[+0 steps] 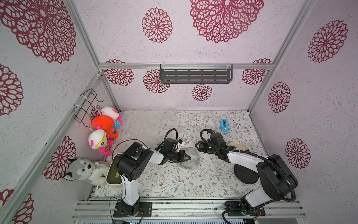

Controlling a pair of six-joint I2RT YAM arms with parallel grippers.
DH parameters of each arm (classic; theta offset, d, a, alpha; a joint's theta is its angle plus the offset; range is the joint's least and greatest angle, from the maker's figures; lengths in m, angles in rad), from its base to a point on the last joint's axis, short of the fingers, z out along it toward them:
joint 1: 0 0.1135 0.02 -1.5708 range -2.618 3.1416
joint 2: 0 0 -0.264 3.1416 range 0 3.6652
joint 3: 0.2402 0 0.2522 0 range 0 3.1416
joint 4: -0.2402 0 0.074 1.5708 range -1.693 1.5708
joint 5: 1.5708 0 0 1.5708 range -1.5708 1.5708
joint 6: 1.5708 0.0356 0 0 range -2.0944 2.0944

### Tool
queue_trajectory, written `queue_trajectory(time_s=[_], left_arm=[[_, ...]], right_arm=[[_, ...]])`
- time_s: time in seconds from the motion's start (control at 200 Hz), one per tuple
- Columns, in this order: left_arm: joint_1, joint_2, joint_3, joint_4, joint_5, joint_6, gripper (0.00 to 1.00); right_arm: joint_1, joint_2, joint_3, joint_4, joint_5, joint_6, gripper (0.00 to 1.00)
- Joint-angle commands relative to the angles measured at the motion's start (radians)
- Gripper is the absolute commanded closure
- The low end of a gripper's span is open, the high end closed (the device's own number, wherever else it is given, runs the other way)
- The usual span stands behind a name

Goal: Wrap dinner plates in bubble wrap
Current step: Wrap the plate in the bubble wrap.

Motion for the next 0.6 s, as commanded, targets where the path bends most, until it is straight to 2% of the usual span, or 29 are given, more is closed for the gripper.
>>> queue_trajectory(time_s=[0.0, 0.27, 0.33, 0.385, 0.475, 0.56, 0.595], left_arm=[[-0.027, 0.049, -0.032, -0.095, -0.028, 0.012, 1.00], [-0.032, 0.055, -0.031, -0.055, 0.005, 0.024, 1.00], [-0.032, 0.048, -0.030, -0.047, 0.015, 0.031, 1.00], [-0.030, 0.044, -0.012, -0.057, 0.040, 0.038, 1.00], [-0.032, -0.071, 0.025, -0.115, 0.060, 0.048, 0.77], [-0.044, -0.221, 0.041, -0.229, 0.026, 0.082, 0.66], [-0.054, -0.278, 0.045, -0.291, 0.001, 0.103, 0.56]], right_arm=[[0.022, 0.016, 0.008, 0.010, -0.145, 0.088, 0.56], [0.055, 0.184, 0.077, -0.053, -0.138, 0.077, 0.62], [0.057, 0.215, 0.066, -0.017, -0.157, 0.105, 0.69], [0.057, 0.235, 0.057, 0.024, -0.167, 0.141, 0.82], [0.052, 0.238, 0.050, 0.038, -0.125, 0.174, 1.00], [0.045, 0.234, 0.036, 0.054, -0.103, 0.205, 1.00], [0.045, 0.231, 0.027, 0.066, -0.094, 0.217, 1.00]])
